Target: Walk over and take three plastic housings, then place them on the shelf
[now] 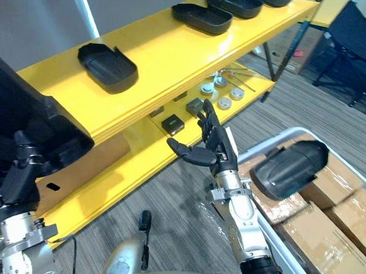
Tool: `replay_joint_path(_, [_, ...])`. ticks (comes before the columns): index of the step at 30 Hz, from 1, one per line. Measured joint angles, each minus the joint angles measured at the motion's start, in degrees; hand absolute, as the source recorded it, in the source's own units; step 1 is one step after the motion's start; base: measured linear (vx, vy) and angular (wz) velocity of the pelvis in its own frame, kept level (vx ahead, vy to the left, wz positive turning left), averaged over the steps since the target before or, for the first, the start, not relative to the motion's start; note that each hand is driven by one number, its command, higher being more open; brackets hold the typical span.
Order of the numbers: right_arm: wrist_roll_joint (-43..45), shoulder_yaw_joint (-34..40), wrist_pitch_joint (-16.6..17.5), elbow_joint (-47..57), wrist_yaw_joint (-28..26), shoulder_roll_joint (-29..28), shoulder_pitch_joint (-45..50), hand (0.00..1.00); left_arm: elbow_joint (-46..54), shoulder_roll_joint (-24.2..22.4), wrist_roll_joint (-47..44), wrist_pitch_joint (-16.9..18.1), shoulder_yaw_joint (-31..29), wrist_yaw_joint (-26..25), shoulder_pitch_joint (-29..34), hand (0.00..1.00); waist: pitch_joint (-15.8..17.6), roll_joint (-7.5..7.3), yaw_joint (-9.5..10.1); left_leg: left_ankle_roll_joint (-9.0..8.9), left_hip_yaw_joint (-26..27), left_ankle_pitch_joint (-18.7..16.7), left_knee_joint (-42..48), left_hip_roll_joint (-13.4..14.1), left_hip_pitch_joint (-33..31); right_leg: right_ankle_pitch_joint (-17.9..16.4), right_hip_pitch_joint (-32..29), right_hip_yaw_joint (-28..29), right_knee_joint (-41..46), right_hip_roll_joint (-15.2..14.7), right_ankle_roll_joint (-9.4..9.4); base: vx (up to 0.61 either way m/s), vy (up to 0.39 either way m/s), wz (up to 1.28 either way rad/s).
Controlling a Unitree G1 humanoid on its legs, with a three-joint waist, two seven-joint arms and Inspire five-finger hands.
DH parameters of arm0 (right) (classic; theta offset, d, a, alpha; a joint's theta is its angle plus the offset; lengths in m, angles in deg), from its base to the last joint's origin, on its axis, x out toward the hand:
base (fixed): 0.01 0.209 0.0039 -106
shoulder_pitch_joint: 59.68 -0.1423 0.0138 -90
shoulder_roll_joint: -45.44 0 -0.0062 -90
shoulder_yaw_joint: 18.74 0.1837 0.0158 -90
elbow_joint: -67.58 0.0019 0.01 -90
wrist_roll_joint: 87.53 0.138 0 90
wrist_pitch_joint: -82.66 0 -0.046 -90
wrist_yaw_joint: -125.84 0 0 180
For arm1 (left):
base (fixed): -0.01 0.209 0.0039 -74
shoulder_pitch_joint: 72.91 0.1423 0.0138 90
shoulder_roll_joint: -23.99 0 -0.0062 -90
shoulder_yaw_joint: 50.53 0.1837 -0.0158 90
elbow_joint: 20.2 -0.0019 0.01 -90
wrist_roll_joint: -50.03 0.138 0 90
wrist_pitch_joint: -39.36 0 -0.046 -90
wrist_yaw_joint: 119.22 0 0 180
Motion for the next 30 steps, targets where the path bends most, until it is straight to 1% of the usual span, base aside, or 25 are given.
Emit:
replay_joint_path(1, [0.0,-0.1,1.3,0.0,0.9,-0.2,-0.4,1.0,0.1,0.9,0.0,1.4,-0.9,0.4,-0.2,0.0,0.1,-0.3,0.08,-0.2,0.9,-1.5,0.1,-0.5,0.6,4.9,-3.6,3.0,7.3,-2.3,-4.11,0.08,0.217,0.35])
replay_joint_path(2, [0.0,0.0,2.3,0.2,1.3,-1.0,-1.0,1.0,0.2,1.8,0.0,2.1,-2.0,0.5,-1.1,0.0,0.6,-1.71,0.03,0.7,2.3,-5.0,5.6,-1.7,-0.5,9.3,-6.2,7.0,11.9,-4.3,-4.37,0.1,0.156,0.32])
replay_joint_path(3, [0.0,0.0,3.1,0.7,1.2,-0.7,-1.5,1.0,0.6,2.5,0.0,2.6,-2.8,0.1,-1.6,0.0,0.9,-1.49,-0.33,3.64,3.7,-10.8,16.8,-2.0,-3.4,15.2,-8.5,11.0,16.8,-4.8,-4.01,0.13,0.148,0.34])
replay_joint_path(4, [0.1,0.0,3.8,1.1,1.1,-0.8,-1.6,1.0,0.7,3.7,0.0,2.8,-3.5,-0.1,-2.4,0.0,1.4,-0.68,-0.79,4.31,2.5,-14.9,19.4,-2.1,-3.2,20.9,-9.9,14.1,21.1,-5.0,-2.31,0.17,0.124,0.55])
replay_joint_path(5, [0.2,0.1,3.9,1.5,0.7,-0.8,-1.9,1.0,0.3,4.9,-0.1,2.5,-4.1,-0.8,-3.8,0.0,1.2,-1.01,-1.65,4.5,1.3,-15.0,17.3,-2.7,-1.2,12.9,-12.9,16.6,23.7,-3.2,2.25,0.21,0.133,0.49])
replay_joint_path(6, [0.1,0.1,3.9,1.6,0.0,-0.4,-3.2,1.0,0.3,4.9,-0.1,2.5,-4.3,-1.5,-4.4,0.0,1.5,-0.48,-1.65,4.56,0.5,-15.0,14.5,-2.2,0.7,7.2,-15.3,16.9,23.1,-0.7,1.98,0.18,0.086,0.32])
replay_joint_path(7, [0.1,0.1,3.9,1.7,-0.6,-0.2,-4.9,1.0,0.3,5.0,-0.2,2.5,-4.8,-2.0,-5.1,0.0,1.8,0.11,-1.58,4.34,-0.6,-14.8,11.4,-1.7,2.8,3.0,-17.3,16.9,20.0,2.6,1.63,0.17,0.119,0.19])
replay_joint_path(8, [-0.1,0.1,3.9,2.4,-0.5,0.0,-6.4,1.0,0.2,5.2,-0.2,2.2,-4.8,-2.4,-6.5,0.0,1.9,0.84,-1.68,3.89,-1.9,-14.5,7.6,-1.1,5.1,0.5,-18.3,17.4,11.8,7.2,1.75,0.16,0.075,0.35])
replay_joint_path(9, [-0.2,0.3,3.9,3.7,-0.2,0.1,-7.1,1.0,-0.1,5.6,-0.2,2.2,-4.3,-2.7,-7.8,0.0,1.8,1.07,-1.9,3.68,-3.1,-13.9,5.6,-1.2,6.2,0.3,-18.9,19.0,4.9,10.0,1.58,0.16,0.039,0.64])
replay_joint_path(10, [-0.5,0.6,4.0,5.2,0.2,0.3,-7.6,1.0,-0.6,6.2,-0.1,2.2,-3.7,-3.0,-9.3,0.0,1.7,1.05,-2.45,3.64,-3.7,-13.1,4.6,-1.5,6.7,0.7,-19.4,21.4,0.3,11.7,2.19,0.21,-0.039,1.02])
replay_joint_path(11, [-1.0,1.2,4.4,7.1,1.1,1.0,-7.7,1.0,-2.3,7.2,0.0,2.2,-2.7,-3.3,-11.2,0.0,1.4,0.6,-3.33,3.57,-4.1,-12.1,4.0,-2.4,7.3,1.5,-19.4,24.6,-3.5,12.4,3.45,0.23,-0.081,1.42])
replay_joint_path(12, [-0.9,1.9,5.1,8.0,1.2,1.8,-7.8,1.0,-3.8,7.9,0.0,1.7,-2.0,-3.4,-12.2,0.0,1.2,0.23,-4.25,3.86,-4.0,-10.9,3.8,-3.6,8.1,2.1,-18.3,25.3,-5.3,11.8,4.48,0.25,-0.105,1.4])
replay_joint_path(13, [-0.9,2.3,5.2,8.2,1.2,2.0,-7.8,1.0,-4.3,8.0,0.0,1.4,-1.9,-3.4,-12.2,0.0,0.9,-0.05,-4.44,4.16,-4.4,-10.9,3.7,-4.3,8.6,2.2,-17.4,25.1,-6.4,11.2,4.68,0.26,-0.168,1.08])
replay_joint_path(14, [-0.8,2.9,5.4,8.1,1.2,2.2,-8.3,1.0,-4.6,7.9,-0.1,1.0,-2.0,-3.6,-11.7,0.0,0.2,-0.54,-3.87,4.12,-5.1,-10.9,3.3,-5.2,9.4,2.5,-16.2,24.1,-9.9,11.2,4.47,0.28,-0.234,0.72])
replay_joint_path(15, [-0.8,3.5,5.5,8.1,1.1,2.3,-9.2,1.0,-4.6,7.9,-0.2,0.6,-2.5,-3.9,-11.6,0.0,-0.4,-0.93,-3.09,3.61,-6.1,-11.5,3.4,-5.6,9.3,4.2,-14.5,22.3,-14.3,12.0,3.27,0.28,-0.263,0.62])
replay_joint_path(16, [-0.8,3.8,5.5,8.1,1.1,2.4,-9.7,1.0,-4.6,7.6,-0.2,0.3,-2.8,-3.9,-11.6,0.0,-0.4,-0.7,-3.14,3.5,-6.3,-12.1,4.1,-5.6,8.7,6.8,-13.4,21.7,-16.0,12.4,3.31,0.24,-0.253,0.73])
replay_joint_path(17, [-0.8,4.3,5.5,8.1,1.0,2.7,-10.0,1.0,-4.6,6.6,-0.3,-0.3,-2.7,-3.7,-11.3,0.0,-1.1,0.38,-2.99,3.4,-2.4,-14.3,5.6,-2.8,7.4,7.8,-11.5,18.8,-18.8,13.5,2.88,0.2,-0.206,0.88])
replay_joint_path(18, [-0.7,4.6,5.6,8.1,1.1,3.3,-10.1,1.0,-4.6,5.6,-0.4,-0.4,-2.5,-3.1,-10.6,0.0,-1.5,1.18,-3.19,3.15,4.7,-14.8,7.2,1.0,6.7,7.9,-9.9,16.2,-20.3,14.2,2.63,0.18,-0.179,0.88])
replay_joint_path(20, [-0.7,6.1,5.5,8.1,1.4,4.3,-9.2,1.0,-4.6,3.6,-0.6,-1.2,-0.8,-1.5,-9.8,0.0,-2.2,2.52,-3.37,2.93,10.5,-13.1,6.5,3.2,7.1,7.8,-7.8,12.6,-20.6,14.6,2.44,0.16,-0.117,0.78])
replay_joint_path(21, [-0.7,6.7,5.5,8.1,1.7,4.3,-9.0,1.0,-4.6,3.2,-0.6,-1.4,0.1,-1.1,-9.7,0.0,-2.5,2.83,-3.54,3.1,12.0,-12.6,5.7,3.3,7.5,7.7,-7.1,11.5,-20.6,14.6,2.43,0.22,-0.081,0.92])
replay_joint_path(22, [-0.8,7.9,5.5,8.2,3.1,3.7,-8.8,1.0,-4.4,3.1,-0.6,-1.5,2.3,0.2,-9.6,0.0,-2.6,3.05,-4.19,3.69,13.1,-11.6,2.9,3.0,9.8,7.6,-5.2,9.4,-20.4,14.6,2.25,0.18,-0.043,0.64])
replay_joint_path(25, [-1.1,8.0,5.5,9.5,3.7,2.7,-8.1,1.0,-4.0,3.1,-0.5,-1.5,3.9,0.7,-9.1,0.0,-3.0,2.78,-4.13,3.81,12.4,-10.8,0.6,2.3,11.4,7.4,-4.2,8.9,-20.4,14.3,1.91,0.14,-0.031,0.28])
replay_joint_path(27, [-1.1,8.0,5.5,11.6,3.8,1.2,-6.6,1.0,-3.2,3.1,-0.5,-1.8,3.9,0.8,-7.5,0.0,-3.2,2.48,-4.26,3.71,12.1,-10.5,-0.7,2.0,12.2,7.2,-4.0,8.7,-20.4,14.3,1.6,0.1,-0.027,0.15])
replay_joint_path(28, [-1.0,8.6,5.5,13.2,3.7,1.0,-4.9,1.0,-2.3,3.1,-0.4,-2.7,3.9,0.9,-6.2,0.0,-3.4,2.23,-4.35,3.56,11.5,-10.3,-1.3,1.8,12.4,6.9,-3.7,8.4,-20.4,14.3,1.18,0.04,-0.04,0.18])
replay_joint_path(30, [-0.4,10.1,5.5,13.5,3.3,1.0,-4.3,1.0,-1.9,3.1,0.0,-2.8,4.0,1.0,-5.0,0.0,-3.4,2.13,-4.42,3.51,11.1,-10.3,-1.0,1.7,12.3,6.4,-3.6,8.2,-20.1,14.2,0.71,0.02,-0.045,0.13])
